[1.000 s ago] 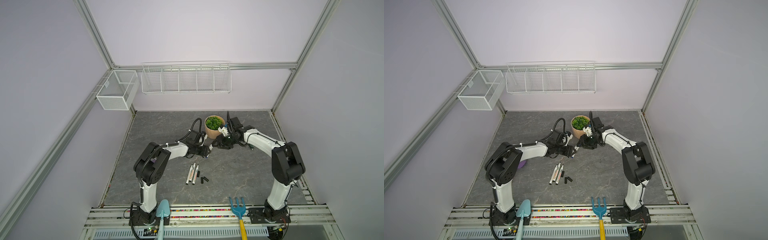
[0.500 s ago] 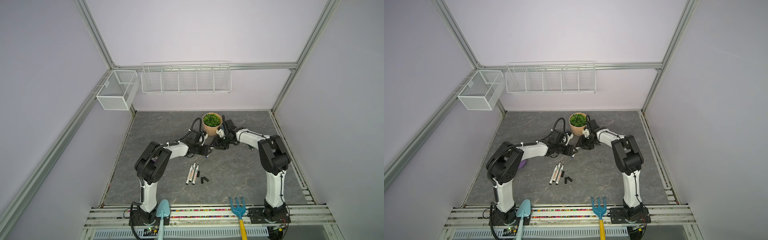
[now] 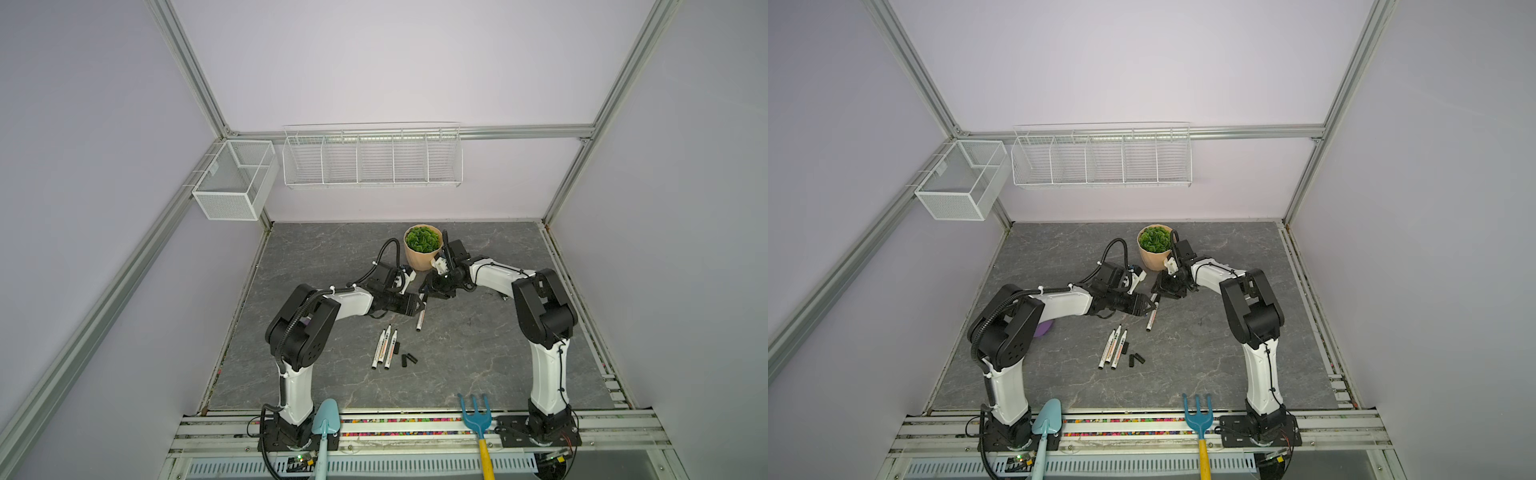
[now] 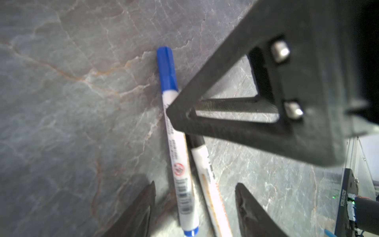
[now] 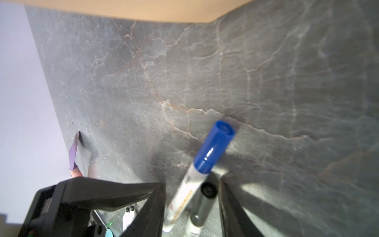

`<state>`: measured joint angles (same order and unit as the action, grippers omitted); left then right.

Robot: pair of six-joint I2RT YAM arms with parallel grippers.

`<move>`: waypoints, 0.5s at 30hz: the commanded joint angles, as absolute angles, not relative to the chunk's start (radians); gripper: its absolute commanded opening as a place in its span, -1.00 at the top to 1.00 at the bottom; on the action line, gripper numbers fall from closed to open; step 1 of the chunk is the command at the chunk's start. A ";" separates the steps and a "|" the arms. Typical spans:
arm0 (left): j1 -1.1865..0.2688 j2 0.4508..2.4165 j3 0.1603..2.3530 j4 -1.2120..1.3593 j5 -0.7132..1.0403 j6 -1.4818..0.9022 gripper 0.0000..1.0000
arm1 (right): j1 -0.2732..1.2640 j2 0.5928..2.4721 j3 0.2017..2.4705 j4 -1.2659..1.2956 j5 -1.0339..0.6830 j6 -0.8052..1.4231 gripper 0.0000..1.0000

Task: Insert the pens into the pen caps
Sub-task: 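Lay the black-capped marker flat beside the blue-capped marker with the left gripper, then move the left gripper to the uncapped white markers and grasp one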

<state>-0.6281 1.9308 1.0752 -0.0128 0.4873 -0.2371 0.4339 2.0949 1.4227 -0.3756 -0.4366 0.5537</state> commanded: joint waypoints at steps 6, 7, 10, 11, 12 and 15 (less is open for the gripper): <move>-0.626 1.868 1.009 0.024 0.401 -0.231 -0.20 | 0.440 2.023 1.371 -0.336 -0.389 0.553 0.07; -0.625 1.849 0.998 0.032 0.375 -0.231 -0.21 | 0.439 2.008 1.363 -0.340 -0.379 0.547 0.05; -0.626 1.774 0.955 0.040 0.275 -0.238 -0.20 | 0.439 1.949 1.341 -0.364 -0.338 0.516 0.04; -0.626 1.738 0.934 0.040 0.229 -0.248 -0.20 | 0.440 1.923 1.333 -0.373 -0.322 0.502 0.03; -0.626 1.707 0.915 0.033 0.189 -0.260 -0.20 | 0.439 1.901 1.326 -0.383 -0.308 0.491 0.03; -0.631 1.586 0.850 -0.038 0.084 -0.281 -0.21 | 0.441 1.822 1.297 -0.417 -0.278 0.461 0.03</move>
